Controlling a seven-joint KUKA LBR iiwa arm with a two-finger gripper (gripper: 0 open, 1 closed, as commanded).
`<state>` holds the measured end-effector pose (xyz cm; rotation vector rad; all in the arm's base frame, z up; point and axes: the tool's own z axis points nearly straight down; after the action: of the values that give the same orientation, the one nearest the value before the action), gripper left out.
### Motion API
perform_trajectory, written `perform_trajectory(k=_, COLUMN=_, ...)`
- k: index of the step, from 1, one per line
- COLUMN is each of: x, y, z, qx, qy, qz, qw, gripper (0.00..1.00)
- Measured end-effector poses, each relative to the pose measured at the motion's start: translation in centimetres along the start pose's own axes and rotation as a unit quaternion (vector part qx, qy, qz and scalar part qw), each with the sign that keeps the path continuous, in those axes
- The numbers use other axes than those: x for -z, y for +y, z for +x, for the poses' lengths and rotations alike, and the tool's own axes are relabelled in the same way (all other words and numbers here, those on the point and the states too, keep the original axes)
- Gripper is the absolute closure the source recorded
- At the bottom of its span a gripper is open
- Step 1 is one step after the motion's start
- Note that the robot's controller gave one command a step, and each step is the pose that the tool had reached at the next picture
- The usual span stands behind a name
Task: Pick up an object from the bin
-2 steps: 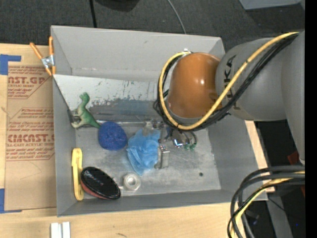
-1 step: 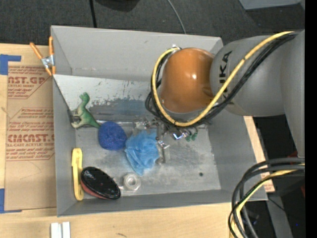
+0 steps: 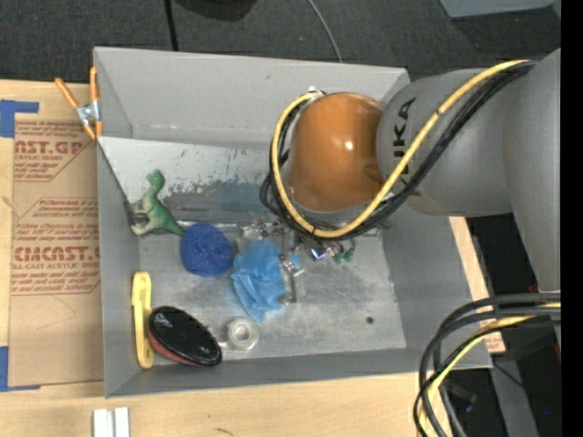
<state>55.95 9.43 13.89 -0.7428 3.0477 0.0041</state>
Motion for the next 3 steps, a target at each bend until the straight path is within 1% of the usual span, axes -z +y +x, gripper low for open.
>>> perform_trajectory(k=1, x=-2.6, y=0.1, z=-0.6, qx=0.016, qy=0.0008, qz=0.0, qw=0.9999, gripper=0.0)
perform_trajectory(k=2, x=-6.7, y=-0.5, z=-1.9, qx=0.239, qy=-0.0013, qz=-0.001, qw=0.9711, gripper=1.0)
perform_trajectory(k=3, x=-6.7, y=-0.5, z=-1.9, qx=0.239, qy=-0.0014, qz=-0.001, qw=0.9711, gripper=1.0)
